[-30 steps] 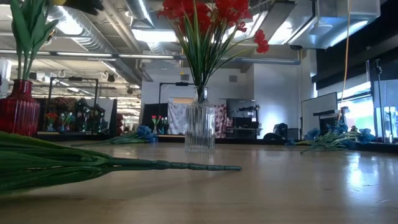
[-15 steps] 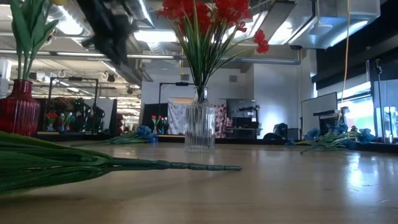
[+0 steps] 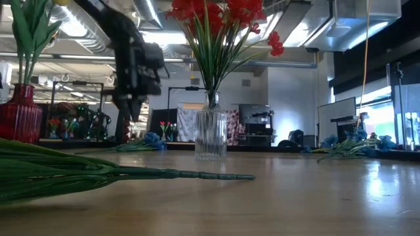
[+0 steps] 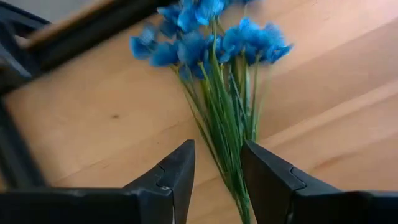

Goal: Sort flowers into vase by color
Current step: Put the top left blue flower into the yellow vase

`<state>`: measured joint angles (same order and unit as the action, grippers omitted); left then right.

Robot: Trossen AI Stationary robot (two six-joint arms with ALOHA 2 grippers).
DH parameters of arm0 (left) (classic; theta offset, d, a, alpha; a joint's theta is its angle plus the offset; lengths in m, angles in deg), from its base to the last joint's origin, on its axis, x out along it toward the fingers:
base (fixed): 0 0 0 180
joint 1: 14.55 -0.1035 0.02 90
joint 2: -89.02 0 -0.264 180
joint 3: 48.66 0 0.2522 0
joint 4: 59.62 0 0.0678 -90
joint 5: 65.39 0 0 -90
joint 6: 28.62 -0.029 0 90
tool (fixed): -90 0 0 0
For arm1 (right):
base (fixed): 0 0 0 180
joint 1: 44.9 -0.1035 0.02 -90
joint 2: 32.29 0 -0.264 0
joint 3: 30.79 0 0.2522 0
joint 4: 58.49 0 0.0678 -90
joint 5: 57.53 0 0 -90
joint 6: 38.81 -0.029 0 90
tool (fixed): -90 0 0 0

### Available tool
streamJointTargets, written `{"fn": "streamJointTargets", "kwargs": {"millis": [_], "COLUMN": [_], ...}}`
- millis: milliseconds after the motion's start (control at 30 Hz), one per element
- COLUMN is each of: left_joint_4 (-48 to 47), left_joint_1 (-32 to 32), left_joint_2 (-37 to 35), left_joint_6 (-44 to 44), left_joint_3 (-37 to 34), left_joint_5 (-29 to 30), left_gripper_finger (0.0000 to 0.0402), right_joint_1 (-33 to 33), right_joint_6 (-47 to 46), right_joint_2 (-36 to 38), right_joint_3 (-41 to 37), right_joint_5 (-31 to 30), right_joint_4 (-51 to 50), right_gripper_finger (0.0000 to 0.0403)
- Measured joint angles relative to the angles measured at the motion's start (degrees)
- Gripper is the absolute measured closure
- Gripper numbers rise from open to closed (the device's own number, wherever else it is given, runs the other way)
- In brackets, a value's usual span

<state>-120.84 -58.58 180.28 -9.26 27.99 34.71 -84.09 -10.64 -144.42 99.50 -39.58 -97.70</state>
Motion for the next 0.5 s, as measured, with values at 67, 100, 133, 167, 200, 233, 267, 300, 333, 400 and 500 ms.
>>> {"fn": "streamJointTargets", "kwargs": {"millis": [67,100,133,167,200,233,267,300,333,400,500], "left_joint_4": [1.51,2.27,3.08,3.83,4.41,4.92,5.53,6.19,6.57,6.80,6.96], "left_joint_1": [-0.27,-0.27,-0.27,-0.27,-0.30,-0.48,-0.74,-1.04,-1.44,-2.31,-3.20], "left_joint_2": [3.07,4.49,5.71,6.91,7.94,8.76,9.65,10.50,11.26,12.55,13.88], "left_joint_6": [0.02,0.02,0.02,0.02,-0.03,-0.18,-0.23,-0.13,0.22,1.38,1.51], "left_joint_3": [0.00,0.00,0.00,0.00,0.00,0.00,0.00,0.00,0.00,0.00,0.00], "left_joint_5": [-0.45,-0.62,-0.64,-0.69,-0.83,-1.47,-2.56,-3.49,-4.30,-4.66,-4.86], "left_gripper_finger": [0.0273,0.0273,0.0273,0.0272,0.0269,0.0264,0.0258,0.0250,0.0242,0.0225,0.0207], "right_joint_1": [0.08,0.23,0.21,0.21,0.24,0.32,0.32,0.32,0.32,0.32,0.29], "right_joint_6": [-2.38,-3.24,-4.12,-5.09,-5.78,-6.25,-6.77,-7.13,-7.29,-7.37,-7.43], "right_joint_2": [0.00,0.00,0.00,0.00,0.00,0.00,0.00,0.00,0.02,0.02,0.02], "right_joint_3": [0.00,0.00,0.00,0.00,0.00,0.00,0.00,0.00,0.02,0.02,0.02], "right_joint_5": [-0.62,-0.96,-1.35,-1.78,-2.13,-2.62,-3.10,-3.44,-3.44,-3.46,-3.46], "right_joint_4": [-1.91,-2.86,-3.89,-4.97,-5.88,-6.48,-6.88,-7.17,-7.48,-7.75,-7.74], "right_gripper_finger": [0.0138,0.0127,0.0115,0.0103,0.0090,0.0077,0.0065,0.0054,0.0043,0.0025,0.0008]}}
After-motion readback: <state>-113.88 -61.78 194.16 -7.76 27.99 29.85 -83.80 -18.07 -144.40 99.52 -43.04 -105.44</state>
